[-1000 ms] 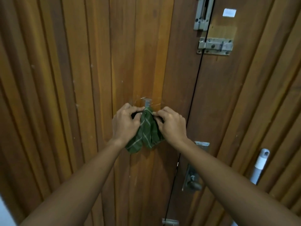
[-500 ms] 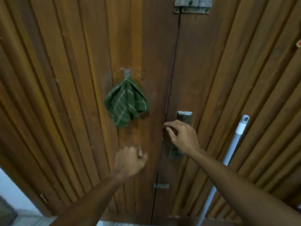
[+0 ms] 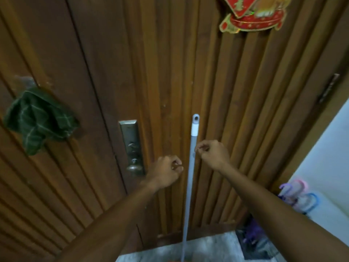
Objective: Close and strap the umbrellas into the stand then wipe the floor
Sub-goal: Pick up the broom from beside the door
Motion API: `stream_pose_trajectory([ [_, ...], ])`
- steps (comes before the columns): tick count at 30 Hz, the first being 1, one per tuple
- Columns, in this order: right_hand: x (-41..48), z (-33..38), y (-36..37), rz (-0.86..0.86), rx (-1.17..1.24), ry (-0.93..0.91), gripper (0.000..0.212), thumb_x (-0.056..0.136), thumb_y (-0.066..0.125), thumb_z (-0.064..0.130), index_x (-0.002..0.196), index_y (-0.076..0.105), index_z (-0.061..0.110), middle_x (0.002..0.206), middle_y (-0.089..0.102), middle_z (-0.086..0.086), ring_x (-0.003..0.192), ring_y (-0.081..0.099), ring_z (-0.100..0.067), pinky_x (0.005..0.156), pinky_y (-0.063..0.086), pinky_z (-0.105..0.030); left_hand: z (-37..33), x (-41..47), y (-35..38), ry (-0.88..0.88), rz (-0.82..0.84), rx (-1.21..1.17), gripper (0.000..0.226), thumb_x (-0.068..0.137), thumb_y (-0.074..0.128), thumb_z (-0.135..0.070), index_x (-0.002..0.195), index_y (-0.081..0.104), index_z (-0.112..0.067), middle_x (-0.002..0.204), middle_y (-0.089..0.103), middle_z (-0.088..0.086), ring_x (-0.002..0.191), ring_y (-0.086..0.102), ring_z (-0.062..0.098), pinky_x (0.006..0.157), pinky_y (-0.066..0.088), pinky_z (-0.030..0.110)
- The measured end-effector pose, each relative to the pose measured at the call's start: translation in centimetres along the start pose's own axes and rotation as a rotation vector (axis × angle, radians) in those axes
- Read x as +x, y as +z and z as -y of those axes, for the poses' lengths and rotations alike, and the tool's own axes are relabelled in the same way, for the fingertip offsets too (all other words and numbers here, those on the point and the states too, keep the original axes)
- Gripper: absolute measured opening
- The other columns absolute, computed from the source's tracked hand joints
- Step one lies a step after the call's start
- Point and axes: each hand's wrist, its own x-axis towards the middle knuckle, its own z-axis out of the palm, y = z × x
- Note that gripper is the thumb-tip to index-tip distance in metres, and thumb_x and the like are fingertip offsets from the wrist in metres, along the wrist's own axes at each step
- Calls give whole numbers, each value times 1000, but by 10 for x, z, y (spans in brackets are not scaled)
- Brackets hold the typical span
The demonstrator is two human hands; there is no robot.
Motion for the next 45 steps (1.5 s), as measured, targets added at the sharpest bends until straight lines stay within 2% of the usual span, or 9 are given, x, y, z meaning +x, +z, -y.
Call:
stream_pose_trajectory([
  [4, 10, -18, -13, 88, 41, 3, 13, 90, 67, 28, 79, 72, 33, 77, 69, 17, 85, 67, -4, 63, 41, -11, -13, 22, 24, -58, 11, -115, 13, 90, 69, -30, 102, 71, -24, 99, 70, -10, 92, 64, 6, 78, 45, 19],
  [11, 32, -14, 7, 105, 120, 61, 41, 91, 70, 37, 127, 67, 17, 95, 72, 7, 104, 66, -16, 97, 51, -35, -2, 56, 43, -70, 51, -208, 34, 87, 74, -31, 118, 66, -18, 115, 71, 1, 109, 64, 17, 96, 49, 31],
  [17, 33, -12, 18, 118, 144, 32, 9, 93, 69, 25, 91, 74, 18, 86, 74, -1, 85, 70, -18, 86, 57, -46, 32, 86, 76, 57, 168, -440, 15, 74, 68, -45, 88, 69, -51, 97, 76, 4, 91, 72, 27, 84, 57, 54],
  [20, 31, -20, 20, 128, 197, 63, 12, 94, 67, 25, 92, 74, 16, 89, 76, -4, 88, 71, -21, 87, 57, -46, 30, 85, 79, 99, 153, -520, 12, 87, 71, -31, 94, 70, -41, 95, 76, 10, 86, 72, 27, 80, 59, 49],
  [24, 14, -28, 10, 81, 280, 107, 8, 96, 68, 17, 101, 73, 20, 93, 75, 6, 89, 69, -5, 89, 55, -29, 26, 88, 92, 102, 298, -589, 18, 92, 70, -15, 87, 71, 2, 76, 65, 12, 68, 59, 8, 63, 46, 21],
  [28, -15, -42, -16, 50, 256, 110, 8, 97, 66, 14, 100, 73, 11, 93, 74, -11, 89, 68, -14, 89, 54, -35, 6, 76, 111, 123, 388, -643, 17, 90, 73, -20, 87, 74, -3, 70, 65, -1, 58, 56, -5, 58, 42, 14],
  [35, -113, -80, -103, -89, 159, 191, 3, 92, 72, 6, 90, 73, 4, 75, 68, 4, 68, 59, 3, 71, 48, -19, -87, 28, 155, 276, 670, -845, 11, 93, 69, -13, 96, 65, -3, 85, 55, 13, 80, 51, 20, 68, 45, 30],
  [40, -213, -113, -175, -211, 142, 258, 10, 89, 76, 12, 96, 78, 6, 87, 76, -3, 76, 66, -6, 78, 55, -32, -168, -30, 193, 417, 779, -809, 14, 94, 67, -19, 105, 75, -18, 81, 61, 1, 76, 52, 16, 70, 45, 30],
  [45, -324, -138, -240, -414, 161, 328, 7, 90, 74, 10, 95, 79, 9, 84, 74, -1, 68, 59, -8, 68, 52, -27, -265, -112, 229, 655, 736, -660, 21, 96, 56, -36, 107, 71, -25, 72, 63, 5, 70, 51, 8, 65, 44, 31],
])
